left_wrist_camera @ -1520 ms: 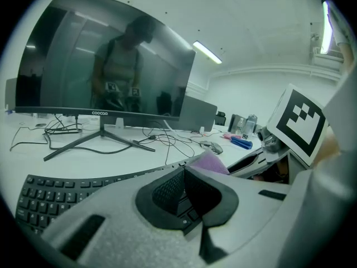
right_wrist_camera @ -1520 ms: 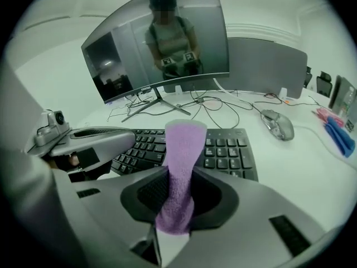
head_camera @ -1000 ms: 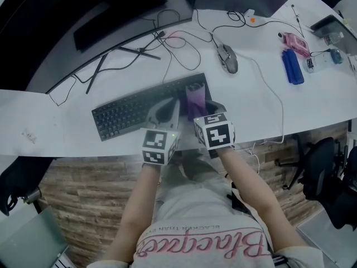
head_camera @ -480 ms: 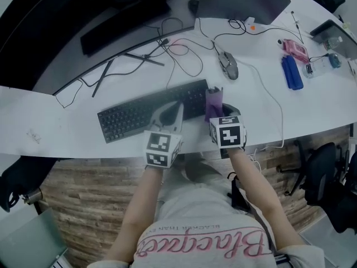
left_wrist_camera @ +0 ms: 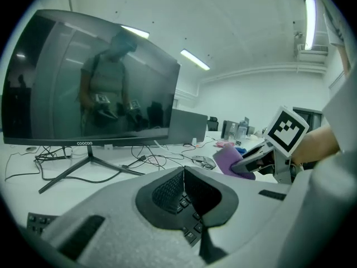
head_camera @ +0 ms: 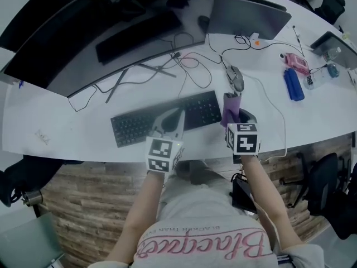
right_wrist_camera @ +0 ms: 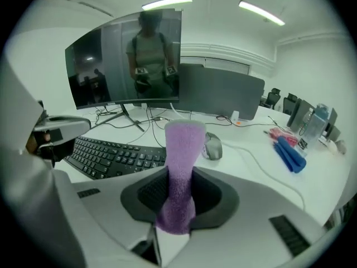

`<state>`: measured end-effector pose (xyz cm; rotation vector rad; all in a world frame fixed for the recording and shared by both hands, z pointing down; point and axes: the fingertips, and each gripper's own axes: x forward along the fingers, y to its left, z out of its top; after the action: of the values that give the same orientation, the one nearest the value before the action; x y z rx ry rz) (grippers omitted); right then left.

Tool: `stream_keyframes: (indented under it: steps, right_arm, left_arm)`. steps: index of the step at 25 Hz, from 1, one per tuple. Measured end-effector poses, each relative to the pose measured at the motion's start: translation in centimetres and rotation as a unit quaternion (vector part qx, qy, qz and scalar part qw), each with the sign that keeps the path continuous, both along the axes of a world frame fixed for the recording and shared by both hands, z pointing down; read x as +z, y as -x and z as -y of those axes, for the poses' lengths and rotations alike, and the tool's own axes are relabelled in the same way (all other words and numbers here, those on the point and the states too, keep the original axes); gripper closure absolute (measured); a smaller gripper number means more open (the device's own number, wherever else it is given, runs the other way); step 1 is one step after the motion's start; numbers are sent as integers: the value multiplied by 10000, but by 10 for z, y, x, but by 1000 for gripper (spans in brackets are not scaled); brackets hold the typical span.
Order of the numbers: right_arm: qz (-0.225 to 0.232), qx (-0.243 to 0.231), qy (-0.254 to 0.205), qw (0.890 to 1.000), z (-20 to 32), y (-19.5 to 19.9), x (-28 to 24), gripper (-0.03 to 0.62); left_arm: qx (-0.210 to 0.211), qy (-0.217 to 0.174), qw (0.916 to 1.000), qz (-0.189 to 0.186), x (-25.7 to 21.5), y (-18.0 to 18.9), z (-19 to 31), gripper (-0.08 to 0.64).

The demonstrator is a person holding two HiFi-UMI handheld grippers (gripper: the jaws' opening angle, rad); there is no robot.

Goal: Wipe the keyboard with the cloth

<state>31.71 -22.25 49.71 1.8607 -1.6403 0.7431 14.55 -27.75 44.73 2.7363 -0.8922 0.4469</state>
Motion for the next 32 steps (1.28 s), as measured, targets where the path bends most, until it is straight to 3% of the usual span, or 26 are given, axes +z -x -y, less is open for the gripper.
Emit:
stream_keyframes:
  steps: [6,13,19,25,32]
  right_arm:
    - [114,-323,-837,9959,26,39,-62,505]
    - [286,-893,-1765,9798,54,95,-137,505]
    - [236,-1340,-2462,9596,59,133,-180,505]
    - [293,-1802,-2875,9402,57,167,-199,505]
    - [562,-2394,-3483,9045,44,208,-218,505]
  left_arm:
    - [-64,-202,9998,1,-19,17,1,555]
    - [-207,-691,9974,-58,-64,37,14,555]
    - [-370,-1086,9932,-197,-103,54,20,555]
    - [-641,-1543,9849,-463,-145,72,16,555]
    - [-670,-2003,9750,-691,-171,85,0,555]
